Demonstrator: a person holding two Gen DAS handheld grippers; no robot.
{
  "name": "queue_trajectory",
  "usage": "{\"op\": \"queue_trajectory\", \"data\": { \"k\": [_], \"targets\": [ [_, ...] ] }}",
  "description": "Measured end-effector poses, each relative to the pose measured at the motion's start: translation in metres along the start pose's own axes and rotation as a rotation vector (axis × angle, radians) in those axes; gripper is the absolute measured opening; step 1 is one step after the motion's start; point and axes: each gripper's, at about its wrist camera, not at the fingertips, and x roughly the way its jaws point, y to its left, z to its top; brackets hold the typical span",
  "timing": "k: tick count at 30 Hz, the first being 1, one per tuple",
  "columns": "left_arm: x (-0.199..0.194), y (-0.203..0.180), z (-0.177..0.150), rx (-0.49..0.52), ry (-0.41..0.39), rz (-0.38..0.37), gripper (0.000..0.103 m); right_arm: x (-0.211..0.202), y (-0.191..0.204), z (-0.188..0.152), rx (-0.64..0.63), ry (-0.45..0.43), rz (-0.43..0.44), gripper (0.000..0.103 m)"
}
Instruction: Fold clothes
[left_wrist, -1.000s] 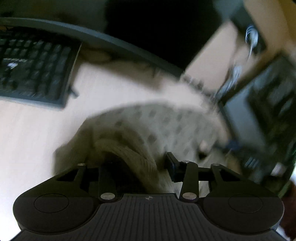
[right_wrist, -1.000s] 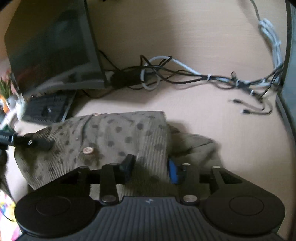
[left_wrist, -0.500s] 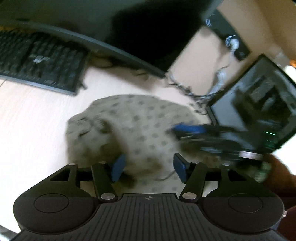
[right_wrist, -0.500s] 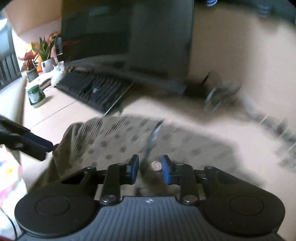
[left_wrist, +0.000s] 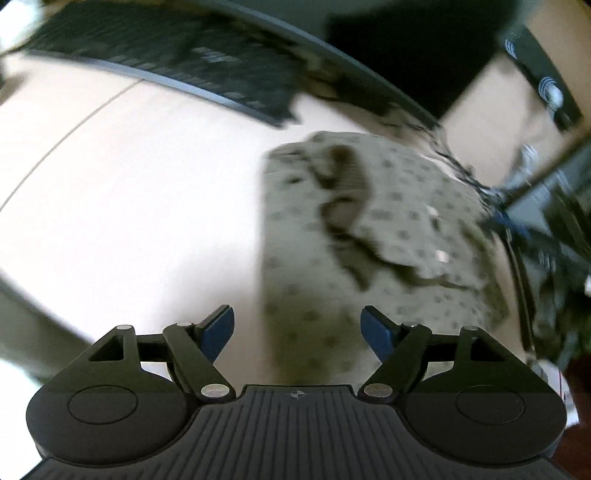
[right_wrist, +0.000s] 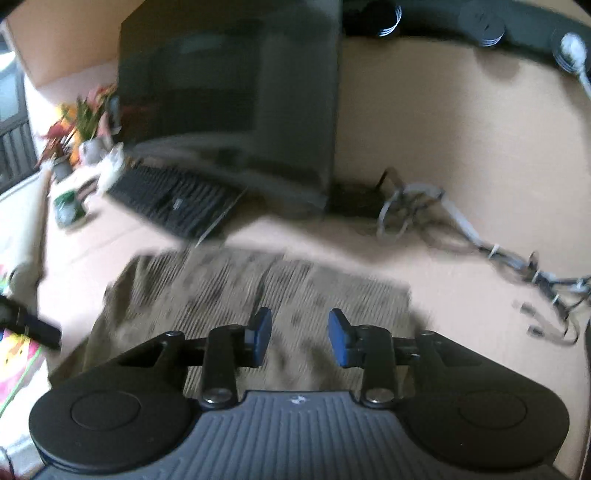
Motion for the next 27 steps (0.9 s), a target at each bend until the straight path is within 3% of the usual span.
{"op": "queue_trajectory", "data": {
  "k": [4, 7, 9, 17, 19, 20, 21, 22, 26, 27],
  "targets": [
    [-0.006, 0.007, -0.006, -0.009, -0.009, 0.029, 0.082, 0.029, 0.016, -0.018, -0.074, 0.128, -0.073, 0.037],
    [-0.014, 0.0, -0.008, 0.044, -0.027, 0.051, 0.084, 0.012, 0.036, -0.005, -0.131, 0.062, -0.029, 0.042],
    [-0.019, -0.002, -0.012, 0.051, -0.038, 0.039, 0.089, 0.018, 0.05, 0.0, -0.186, 0.049, -0.019, 0.063],
    [-0.008, -0.02, -0.019, 0.098, -0.057, 0.037, 0.089, 0.049, 0.108, 0.018, -0.411, 0.006, 0.013, 0.064],
    [-0.005, -0.023, -0.018, 0.109, -0.055, 0.029, 0.09, 0.057, 0.122, 0.023, -0.467, -0.005, 0.021, 0.055],
    [-0.004, -0.024, -0.017, 0.116, -0.054, 0.029, 0.091, 0.061, 0.129, 0.025, -0.495, -0.01, 0.025, 0.024],
    [-0.003, -0.025, -0.016, 0.126, -0.054, 0.03, 0.092, 0.065, 0.136, 0.027, -0.523, -0.016, 0.029, 0.014],
    [-0.001, -0.026, -0.014, 0.141, -0.057, 0.037, 0.093, 0.068, 0.144, 0.029, -0.551, -0.021, 0.033, 0.013],
    [0.01, -0.026, -0.004, 0.169, -0.073, 0.073, 0.093, 0.048, 0.099, 0.078, -0.309, -0.078, 0.037, 0.01],
    [0.015, -0.027, 0.0, 0.17, -0.075, 0.083, 0.089, 0.045, 0.09, 0.086, -0.278, -0.081, 0.038, 0.01]
  ]
}}
